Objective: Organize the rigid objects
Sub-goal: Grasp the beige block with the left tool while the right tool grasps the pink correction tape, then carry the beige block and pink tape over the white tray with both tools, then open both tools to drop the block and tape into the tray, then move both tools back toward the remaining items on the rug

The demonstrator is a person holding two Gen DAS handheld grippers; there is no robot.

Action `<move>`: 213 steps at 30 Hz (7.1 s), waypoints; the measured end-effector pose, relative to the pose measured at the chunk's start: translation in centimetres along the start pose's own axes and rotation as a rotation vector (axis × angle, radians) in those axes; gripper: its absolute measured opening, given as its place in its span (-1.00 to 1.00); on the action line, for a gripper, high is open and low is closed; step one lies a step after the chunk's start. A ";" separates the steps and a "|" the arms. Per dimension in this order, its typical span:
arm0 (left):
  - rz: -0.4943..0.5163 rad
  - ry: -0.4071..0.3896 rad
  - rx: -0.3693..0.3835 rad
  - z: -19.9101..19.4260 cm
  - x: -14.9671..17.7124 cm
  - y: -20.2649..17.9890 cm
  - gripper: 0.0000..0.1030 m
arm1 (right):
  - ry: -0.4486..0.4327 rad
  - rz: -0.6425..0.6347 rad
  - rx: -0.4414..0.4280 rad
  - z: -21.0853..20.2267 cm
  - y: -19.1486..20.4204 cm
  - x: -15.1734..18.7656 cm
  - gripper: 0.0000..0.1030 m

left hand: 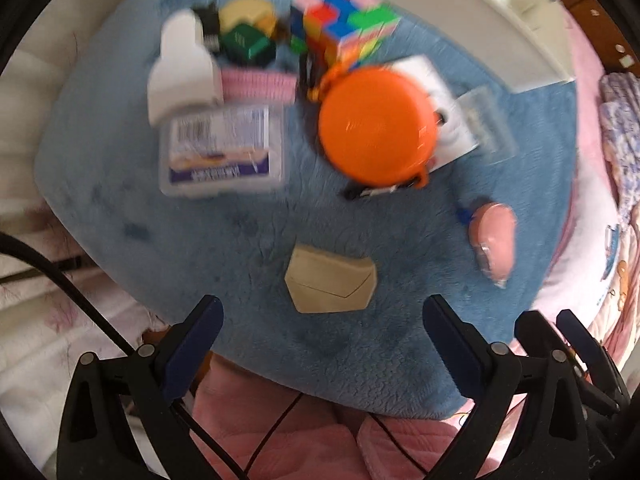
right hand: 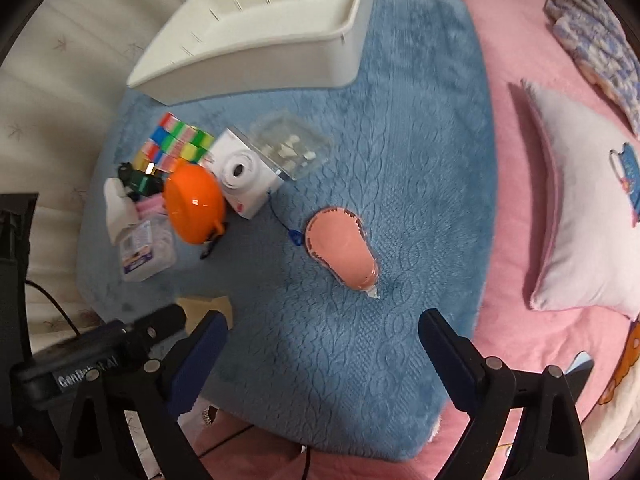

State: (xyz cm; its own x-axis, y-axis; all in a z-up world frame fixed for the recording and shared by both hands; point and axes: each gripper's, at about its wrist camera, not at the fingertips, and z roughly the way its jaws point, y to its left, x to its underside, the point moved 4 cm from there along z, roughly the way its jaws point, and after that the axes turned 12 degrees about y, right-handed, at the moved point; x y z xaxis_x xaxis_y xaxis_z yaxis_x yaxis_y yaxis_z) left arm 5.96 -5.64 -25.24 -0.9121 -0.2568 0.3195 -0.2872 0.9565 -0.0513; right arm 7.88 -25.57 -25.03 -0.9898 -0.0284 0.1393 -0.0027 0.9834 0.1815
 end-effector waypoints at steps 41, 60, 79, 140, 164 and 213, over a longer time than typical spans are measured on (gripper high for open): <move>-0.028 0.097 -0.022 3.7 -2.0 -2.0 0.28 | -0.103 -0.157 0.131 7.1 0.9 -3.9 0.04; -0.005 0.066 -0.043 5.8 -1.3 -0.9 0.28 | -0.063 -0.064 0.007 6.3 -1.3 -3.9 -0.17; 0.153 -0.126 -0.088 -4.7 1.5 -3.1 0.28 | -0.128 -0.077 -0.052 -1.3 0.0 -3.3 -0.17; 0.688 -0.574 -0.102 -17.4 -23.0 -9.3 0.28 | -0.606 0.200 -0.089 -11.1 5.1 -20.4 -0.16; 0.607 -0.534 -0.096 -13.9 -27.5 -9.2 0.54 | -0.549 0.240 -0.124 -6.7 3.7 -23.7 0.07; 0.725 -0.722 -0.084 -17.8 -14.1 -3.4 0.62 | -0.783 0.309 -0.073 -9.8 6.7 -6.7 0.46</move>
State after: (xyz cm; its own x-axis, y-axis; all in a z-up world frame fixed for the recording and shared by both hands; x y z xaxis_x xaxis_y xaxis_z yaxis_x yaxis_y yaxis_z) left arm 25.06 -2.78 -12.72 -0.8243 0.3912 -0.4092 0.3992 0.9142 0.0698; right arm 15.93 -20.56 -15.19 -0.7574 0.3992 -0.5168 0.2673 0.9116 0.3124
